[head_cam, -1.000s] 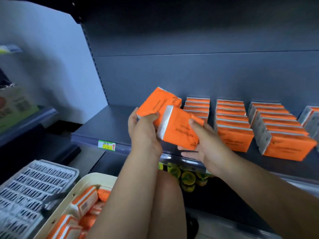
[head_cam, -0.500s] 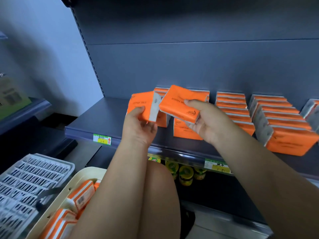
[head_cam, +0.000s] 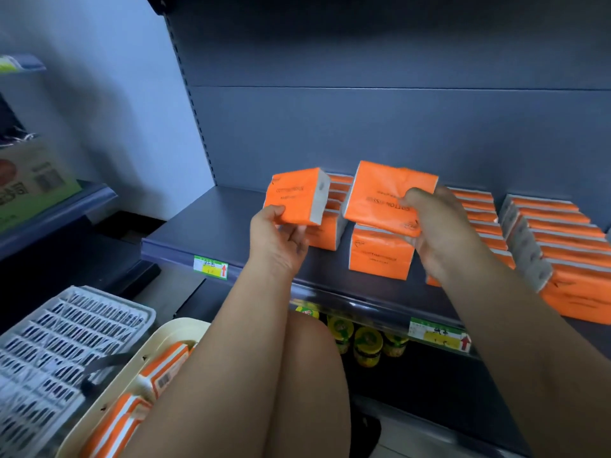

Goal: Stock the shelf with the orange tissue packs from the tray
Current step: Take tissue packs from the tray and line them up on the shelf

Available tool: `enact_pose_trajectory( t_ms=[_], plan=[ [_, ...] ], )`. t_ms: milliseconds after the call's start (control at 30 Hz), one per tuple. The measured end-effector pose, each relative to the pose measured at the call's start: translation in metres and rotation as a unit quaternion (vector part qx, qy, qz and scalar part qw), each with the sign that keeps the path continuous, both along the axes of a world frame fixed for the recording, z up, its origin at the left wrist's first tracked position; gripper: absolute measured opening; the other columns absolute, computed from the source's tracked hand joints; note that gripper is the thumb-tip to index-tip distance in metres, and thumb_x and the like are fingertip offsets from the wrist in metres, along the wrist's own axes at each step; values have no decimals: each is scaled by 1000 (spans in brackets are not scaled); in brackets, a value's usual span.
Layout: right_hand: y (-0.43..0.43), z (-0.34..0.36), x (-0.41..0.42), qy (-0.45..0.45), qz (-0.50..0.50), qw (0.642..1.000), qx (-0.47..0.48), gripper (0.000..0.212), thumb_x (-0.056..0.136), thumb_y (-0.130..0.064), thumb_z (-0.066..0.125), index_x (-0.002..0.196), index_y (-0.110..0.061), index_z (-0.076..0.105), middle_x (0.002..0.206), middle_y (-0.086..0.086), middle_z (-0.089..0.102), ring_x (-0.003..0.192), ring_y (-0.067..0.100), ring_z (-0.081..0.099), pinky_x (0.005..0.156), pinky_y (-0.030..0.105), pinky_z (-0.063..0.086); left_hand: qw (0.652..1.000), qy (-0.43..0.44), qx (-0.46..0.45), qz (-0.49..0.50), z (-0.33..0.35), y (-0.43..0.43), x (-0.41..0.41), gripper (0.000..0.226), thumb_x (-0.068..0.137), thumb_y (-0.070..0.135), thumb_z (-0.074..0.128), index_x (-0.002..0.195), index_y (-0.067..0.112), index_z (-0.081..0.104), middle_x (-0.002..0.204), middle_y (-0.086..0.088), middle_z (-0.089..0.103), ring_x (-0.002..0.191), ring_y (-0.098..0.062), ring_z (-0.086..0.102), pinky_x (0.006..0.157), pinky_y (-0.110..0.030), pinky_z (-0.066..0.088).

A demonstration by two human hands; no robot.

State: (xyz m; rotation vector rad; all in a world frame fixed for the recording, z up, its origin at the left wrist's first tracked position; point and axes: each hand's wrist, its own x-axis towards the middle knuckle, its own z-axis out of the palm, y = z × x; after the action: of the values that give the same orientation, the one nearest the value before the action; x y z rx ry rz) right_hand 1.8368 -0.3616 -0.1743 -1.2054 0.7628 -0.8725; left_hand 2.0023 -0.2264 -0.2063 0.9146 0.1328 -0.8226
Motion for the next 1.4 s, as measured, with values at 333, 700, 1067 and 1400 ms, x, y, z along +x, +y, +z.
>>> enact_pose_trajectory(
  t_ms=[333,700,1067,1400],
  plan=[
    [-8,-5,13,-48,-75,995,55,71,72,-29,90,134,-25,57,128,-3,69,109,17,72,83,37,60,976,-190,106,1,-38,19,10,28,94,10,66,116,23,53,94,-9,75,74,-28,75,85,-40,59],
    [-20,0,2,-25,-68,997,30,106,59,-27,92,151,-27,38,140,1,54,115,23,68,94,47,60,964,-217,145,44,-43,17,13,35,89,-5,58,112,22,55,97,-12,71,82,-33,72,66,-34,62],
    [-17,-10,3,66,-69,991,-90,66,77,-22,88,136,-17,59,109,-6,63,94,5,67,73,19,50,943,-227,236,56,-58,-11,9,29,90,-2,51,103,22,60,96,-8,68,80,-21,64,73,-33,59],
    [-8,-11,4,123,-61,978,-160,63,77,-30,90,131,-15,63,110,-9,63,104,11,67,90,29,57,816,-347,462,12,-45,-22,2,50,80,32,66,126,18,51,132,-8,56,129,-36,46,112,-48,40]
  ],
)
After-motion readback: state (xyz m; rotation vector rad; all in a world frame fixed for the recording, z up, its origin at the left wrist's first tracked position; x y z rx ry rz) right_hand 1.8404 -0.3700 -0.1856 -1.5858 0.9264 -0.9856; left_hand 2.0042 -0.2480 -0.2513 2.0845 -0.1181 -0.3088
